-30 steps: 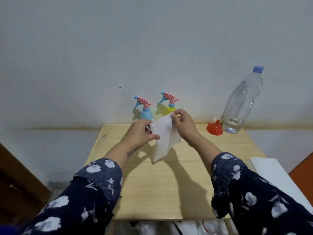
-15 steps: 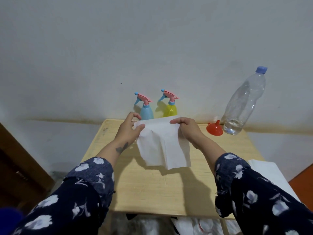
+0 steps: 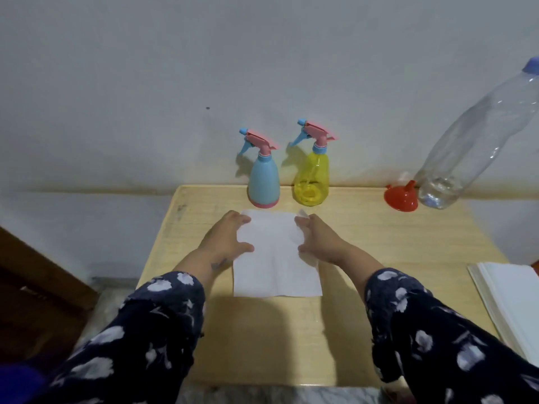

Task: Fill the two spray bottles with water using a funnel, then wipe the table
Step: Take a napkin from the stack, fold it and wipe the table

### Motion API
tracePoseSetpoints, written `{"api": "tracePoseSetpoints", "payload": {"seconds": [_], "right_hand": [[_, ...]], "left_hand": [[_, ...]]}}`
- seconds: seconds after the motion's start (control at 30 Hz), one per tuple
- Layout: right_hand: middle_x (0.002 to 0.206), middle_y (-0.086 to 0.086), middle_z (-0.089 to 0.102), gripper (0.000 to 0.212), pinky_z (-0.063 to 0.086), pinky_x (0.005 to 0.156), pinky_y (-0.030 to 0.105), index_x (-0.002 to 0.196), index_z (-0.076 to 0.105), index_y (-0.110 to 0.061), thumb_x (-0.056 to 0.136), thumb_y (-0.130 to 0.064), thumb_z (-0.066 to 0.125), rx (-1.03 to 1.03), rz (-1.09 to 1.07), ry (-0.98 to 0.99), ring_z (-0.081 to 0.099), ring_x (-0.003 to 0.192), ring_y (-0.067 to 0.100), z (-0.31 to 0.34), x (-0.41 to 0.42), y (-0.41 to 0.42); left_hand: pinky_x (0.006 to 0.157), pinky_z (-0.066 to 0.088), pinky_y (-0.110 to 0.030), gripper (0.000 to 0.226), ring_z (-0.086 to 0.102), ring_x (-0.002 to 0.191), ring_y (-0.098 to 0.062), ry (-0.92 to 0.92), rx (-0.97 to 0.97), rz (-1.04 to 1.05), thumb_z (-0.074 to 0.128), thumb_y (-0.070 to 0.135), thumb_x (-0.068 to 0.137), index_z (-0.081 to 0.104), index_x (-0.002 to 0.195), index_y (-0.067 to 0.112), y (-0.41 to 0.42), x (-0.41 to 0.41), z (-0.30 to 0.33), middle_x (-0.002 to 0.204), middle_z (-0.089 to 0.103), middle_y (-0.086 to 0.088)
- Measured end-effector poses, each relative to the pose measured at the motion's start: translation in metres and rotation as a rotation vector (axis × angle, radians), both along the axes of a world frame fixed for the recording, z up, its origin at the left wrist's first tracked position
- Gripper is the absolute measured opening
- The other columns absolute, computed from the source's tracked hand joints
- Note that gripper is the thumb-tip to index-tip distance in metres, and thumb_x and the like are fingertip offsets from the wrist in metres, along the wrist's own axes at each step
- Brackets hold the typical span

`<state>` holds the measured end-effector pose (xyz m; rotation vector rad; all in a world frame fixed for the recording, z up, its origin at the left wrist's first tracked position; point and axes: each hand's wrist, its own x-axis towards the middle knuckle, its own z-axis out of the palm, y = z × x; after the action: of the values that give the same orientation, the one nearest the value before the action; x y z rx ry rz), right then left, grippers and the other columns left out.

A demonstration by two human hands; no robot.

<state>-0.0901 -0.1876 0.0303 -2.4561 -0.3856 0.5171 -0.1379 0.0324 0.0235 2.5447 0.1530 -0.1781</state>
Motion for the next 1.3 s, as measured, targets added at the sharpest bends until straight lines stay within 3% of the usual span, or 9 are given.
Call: {"api": "tracePoseSetpoints", "payload": {"seconds": [0.07,0.2,0.33,0.47,0.7,0.87,0.97,1.07,1.3], "right_hand": [[0.113,0.011,0.041,0.046,0.036,0.081,0.025,0.126,0.049,-0.007,0.081,-0.003,0.06,-0.061,0.016,-0.047,0.05,0.112,0.035,-0.02,0.009,0.008],[0.136,0.01,0.037,0.044,0.035,0.092,0.042,0.137,0.038,-0.017,0.094,-0.027,0.044,-0.322,0.044,-0.248,0.037,0.118,0.035,-0.045,0.017,0.019],[0.157,0.01,0.014,0.05,0.016,0.11,0.049,0.146,0.029,-0.025,0.098,-0.038,0.035,-0.445,0.015,-0.34,0.018,0.138,0.034,-0.056,0.02,0.021],[0.163,0.003,0.003,0.06,-0.009,0.115,0.052,0.151,0.021,-0.023,0.098,-0.047,0.034,-0.357,0.035,-0.449,-0.006,0.15,0.022,-0.052,0.017,0.02],[0.161,-0.002,-0.017,0.081,-0.016,0.113,0.061,0.153,-0.007,-0.024,0.09,-0.07,0.014,-0.524,0.182,-0.286,-0.018,0.147,0.012,-0.073,0.023,0.022],[0.161,-0.005,-0.016,0.073,-0.013,0.111,0.063,0.152,-0.006,-0.035,0.087,-0.067,0.002,-0.506,0.181,-0.334,-0.016,0.148,0.014,-0.078,0.031,0.024],[0.162,-0.005,-0.011,0.07,-0.01,0.112,0.064,0.153,-0.004,-0.032,0.087,-0.056,-0.011,-0.514,0.214,-0.372,-0.011,0.149,0.015,-0.079,0.024,0.023],[0.162,-0.006,-0.006,0.065,-0.008,0.113,0.062,0.154,-0.001,-0.026,0.092,-0.045,-0.007,-0.503,0.247,-0.401,-0.007,0.15,0.015,-0.079,0.013,0.02],[0.162,-0.01,-0.003,0.078,-0.006,0.115,0.056,0.154,0.0,-0.024,0.082,-0.047,-0.017,-0.442,0.308,-0.377,-0.007,0.149,0.013,-0.078,-0.025,0.008]], "left_hand": [[0.11,0.03,-0.037,0.075,0.031,0.139,-0.02,0.056,0.171,-0.051,0.073,0.036,0.082,0.037,0.147,0.024,0.007,0.012,-0.012,0.154,0.029,0.002],[0.103,0.031,-0.044,0.065,0.026,0.137,-0.024,0.058,0.399,-0.109,0.055,0.05,0.091,0.032,0.148,0.028,0.016,0.031,-0.027,0.154,0.03,0.004],[0.112,0.021,-0.048,0.062,0.015,0.14,-0.027,0.065,0.46,-0.145,0.045,0.05,0.095,0.03,0.149,0.022,0.02,0.039,-0.037,0.159,0.015,0.002],[0.119,-0.003,-0.053,0.068,-0.009,0.149,-0.019,-0.02,0.374,-0.189,0.039,0.051,0.097,0.017,0.154,0.02,0.022,0.04,-0.042,0.163,-0.006,0.006],[0.117,-0.011,-0.056,0.088,-0.021,0.146,-0.007,0.132,0.464,-0.35,0.021,0.072,0.09,-0.013,0.154,0.023,0.031,0.042,-0.058,0.159,-0.024,0.011],[0.116,-0.009,-0.058,0.087,-0.02,0.146,-0.006,0.073,0.486,-0.324,0.018,0.073,0.089,-0.012,0.154,0.023,0.031,0.041,-0.063,0.16,-0.022,0.011],[0.117,-0.008,-0.056,0.085,-0.02,0.147,-0.007,0.072,0.491,-0.313,0.016,0.071,0.091,-0.012,0.154,0.021,0.027,0.033,-0.064,0.16,-0.022,0.009],[0.118,-0.009,-0.053,0.081,-0.02,0.147,-0.008,0.066,0.481,-0.31,0.017,0.066,0.094,-0.012,0.154,0.02,0.026,0.02,-0.065,0.16,-0.022,0.009],[0.119,-0.007,-0.049,0.06,-0.013,0.148,-0.008,0.008,0.466,-0.312,0.009,0.045,0.101,-0.005,0.155,0.021,0.02,-0.026,-0.07,0.162,-0.014,0.009]]}}
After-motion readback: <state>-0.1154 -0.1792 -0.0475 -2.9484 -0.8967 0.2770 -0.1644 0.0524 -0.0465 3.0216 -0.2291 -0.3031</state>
